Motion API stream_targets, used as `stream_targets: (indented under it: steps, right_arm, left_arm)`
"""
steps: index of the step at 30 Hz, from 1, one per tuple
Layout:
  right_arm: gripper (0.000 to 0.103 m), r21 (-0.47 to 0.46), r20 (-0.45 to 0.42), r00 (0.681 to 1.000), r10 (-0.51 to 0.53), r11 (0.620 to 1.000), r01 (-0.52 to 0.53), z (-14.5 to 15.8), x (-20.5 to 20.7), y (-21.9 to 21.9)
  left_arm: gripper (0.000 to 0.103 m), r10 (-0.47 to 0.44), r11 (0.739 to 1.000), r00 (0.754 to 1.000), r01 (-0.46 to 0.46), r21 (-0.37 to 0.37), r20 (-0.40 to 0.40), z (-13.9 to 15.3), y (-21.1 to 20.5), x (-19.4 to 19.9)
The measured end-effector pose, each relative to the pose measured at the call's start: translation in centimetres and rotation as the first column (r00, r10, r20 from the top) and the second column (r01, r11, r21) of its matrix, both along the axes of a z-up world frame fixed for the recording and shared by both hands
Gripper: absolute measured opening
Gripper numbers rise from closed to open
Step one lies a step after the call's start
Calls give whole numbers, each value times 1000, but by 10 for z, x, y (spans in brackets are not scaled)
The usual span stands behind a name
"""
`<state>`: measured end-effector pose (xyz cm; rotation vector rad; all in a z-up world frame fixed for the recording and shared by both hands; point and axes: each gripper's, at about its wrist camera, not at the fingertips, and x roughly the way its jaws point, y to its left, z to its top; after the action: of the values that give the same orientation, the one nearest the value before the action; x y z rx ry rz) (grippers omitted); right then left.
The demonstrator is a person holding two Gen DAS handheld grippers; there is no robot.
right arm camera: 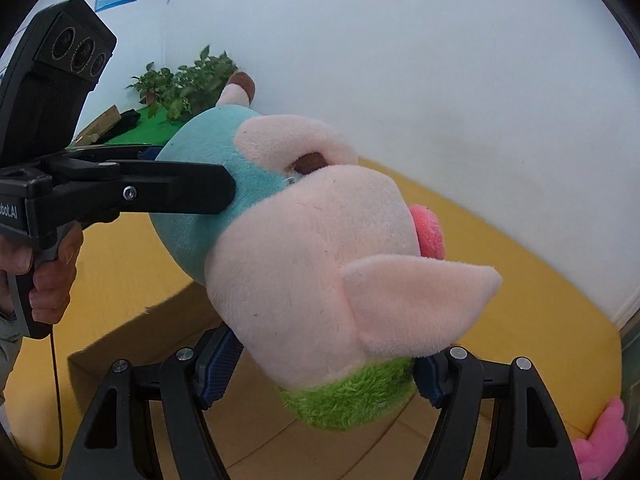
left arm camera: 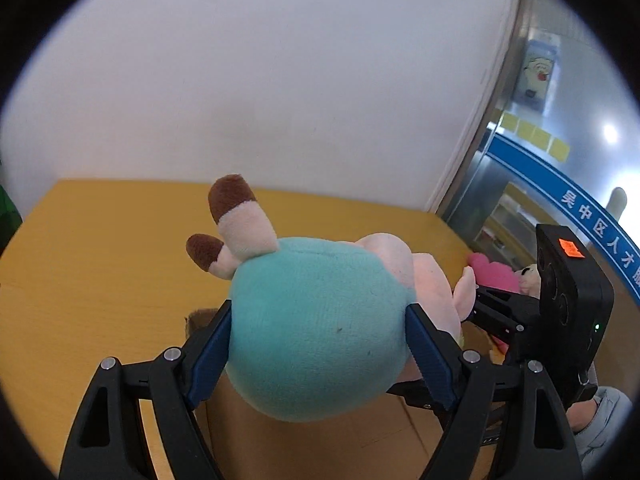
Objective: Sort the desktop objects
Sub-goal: 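Carry the plush pig into the cardboard box and open both grippers, then move both grippers back to the black UGREEN box on the table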
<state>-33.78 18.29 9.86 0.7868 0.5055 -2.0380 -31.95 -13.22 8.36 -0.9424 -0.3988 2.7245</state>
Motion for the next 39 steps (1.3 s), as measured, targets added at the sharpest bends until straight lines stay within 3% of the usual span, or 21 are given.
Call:
stream_targets:
  steps: [5,10,12,14,17,21,29,30,31,35,39]
  right_arm:
    - [72,65,123,989,-85,995,78,-74,-68,-35]
    - [74,133,154,981,-116,987,95,-115,-95,-52]
    - [77,145,184,977,-106,986,80,-124,-93,-52]
    - [81,177,140,986,-91,982,66,-127,-91,-57]
    - [84,190,181,977,-112,979,77,-121,-94,-52]
    - [95,149,185,973,-138,983,111,-101,-87,-44]
    - [103,-14,113,987,-112,993,114,-5,-9,34]
    - [103,-21,104,989,-106,994,109,4,-1,14]
    - [103,-33,91,991,-101,994,105,14,14,24]
    - [103,-50,74,990,-120,991,124,21,67,43]
    - [103,22,94,970,-222,975,221,-16,98,99]
  left_arm:
    - [82,67,997,981,-70,9,184,-60,-5,-49]
    - [84,68,994,957,-42,-97,282,-74,10,-52]
    - [85,92,993,946,-65,-95,311,-75,3,-50]
    - [87,94,993,944,-66,-99,316,-73,0,-45]
    - [87,110,992,938,-83,-96,329,-66,-7,-34]
    - [87,109,993,957,-91,-79,267,-38,-15,-10]
    - [87,58,990,986,-36,-136,158,-7,-13,72]
    - [87,41,991,988,-21,-133,149,-6,-11,79]
    - [87,27,991,989,-8,-130,142,-6,-8,93]
    - [87,-14,989,991,34,-146,136,-19,23,129]
    - [87,-12,985,983,43,-166,183,-41,36,159]
